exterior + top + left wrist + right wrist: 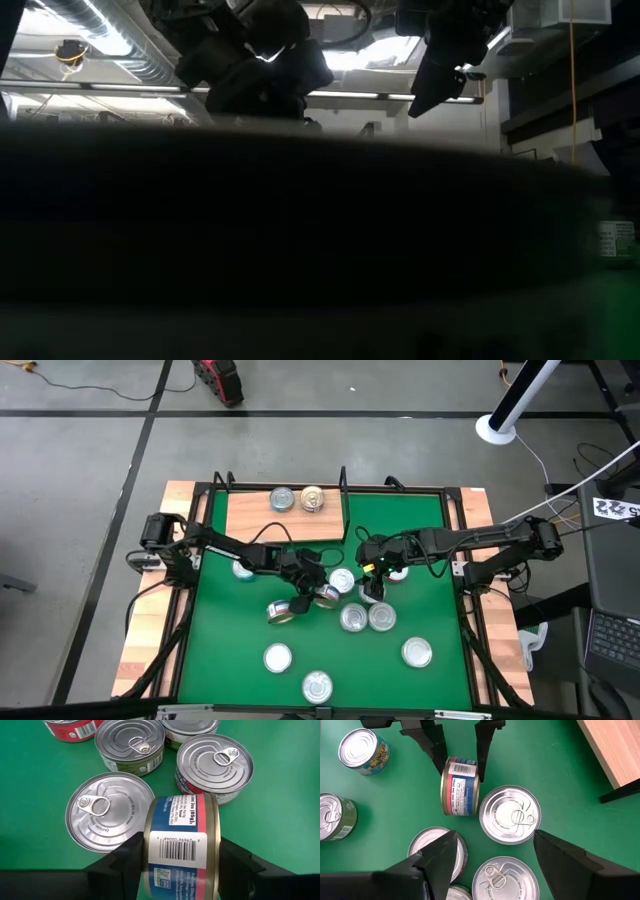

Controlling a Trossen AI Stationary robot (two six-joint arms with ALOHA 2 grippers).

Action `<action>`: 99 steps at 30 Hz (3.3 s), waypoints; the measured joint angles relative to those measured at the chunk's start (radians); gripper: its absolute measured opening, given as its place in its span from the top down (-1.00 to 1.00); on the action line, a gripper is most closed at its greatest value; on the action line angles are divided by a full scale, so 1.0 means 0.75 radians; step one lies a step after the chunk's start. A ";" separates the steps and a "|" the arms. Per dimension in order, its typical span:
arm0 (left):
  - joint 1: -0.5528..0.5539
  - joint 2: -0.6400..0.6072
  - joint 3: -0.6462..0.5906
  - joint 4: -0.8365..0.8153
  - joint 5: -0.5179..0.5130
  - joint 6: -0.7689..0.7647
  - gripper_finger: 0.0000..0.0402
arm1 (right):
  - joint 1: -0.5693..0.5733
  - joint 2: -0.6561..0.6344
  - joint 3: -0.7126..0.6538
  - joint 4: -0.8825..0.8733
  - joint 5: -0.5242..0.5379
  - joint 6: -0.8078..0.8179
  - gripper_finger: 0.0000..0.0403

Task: Stack canned seafood by type on shelf
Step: Stack the blue pink tuna can on top of the other blue pink tuna can on the shelf

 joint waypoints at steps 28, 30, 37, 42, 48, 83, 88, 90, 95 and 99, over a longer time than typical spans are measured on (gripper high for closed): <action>0.441 -0.386 0.002 -0.103 0.107 -0.491 0.05 | -0.001 -0.010 0.137 -0.079 0.023 -0.160 -0.30; 0.506 -0.398 0.002 -0.087 0.107 -0.543 0.05 | -0.001 -0.019 0.148 -0.081 0.046 -0.184 -0.30; 0.739 -0.398 0.002 0.027 0.104 -0.715 0.04 | -0.001 -0.027 0.149 -0.077 0.151 -0.228 -0.30; 0.867 -0.393 0.002 0.099 0.104 -0.851 0.03 | -0.001 -0.027 0.149 -0.076 0.165 -0.247 -0.30; 0.919 -0.320 0.002 0.222 0.109 -0.990 0.03 | -0.001 -0.027 0.149 -0.064 0.165 -0.258 -0.30; 0.990 -0.100 0.003 0.279 0.135 -1.314 0.03 | -0.001 -0.027 0.147 -0.070 0.165 -0.260 -0.30; 0.990 -0.100 0.003 0.242 0.135 -1.314 0.03 | -0.001 -0.027 0.147 -0.070 0.165 -0.261 -0.30; 0.990 -0.100 0.005 0.219 0.138 -1.306 0.03 | -0.001 -0.027 0.147 -0.070 0.165 -0.261 -0.30; 0.990 -0.101 0.006 0.204 0.139 -1.302 0.02 | -0.001 -0.027 0.147 -0.070 0.165 -0.261 -0.30; 0.990 -0.102 0.006 0.199 0.132 -1.302 0.02 | -0.001 -0.027 0.147 -0.071 0.165 -0.261 -0.30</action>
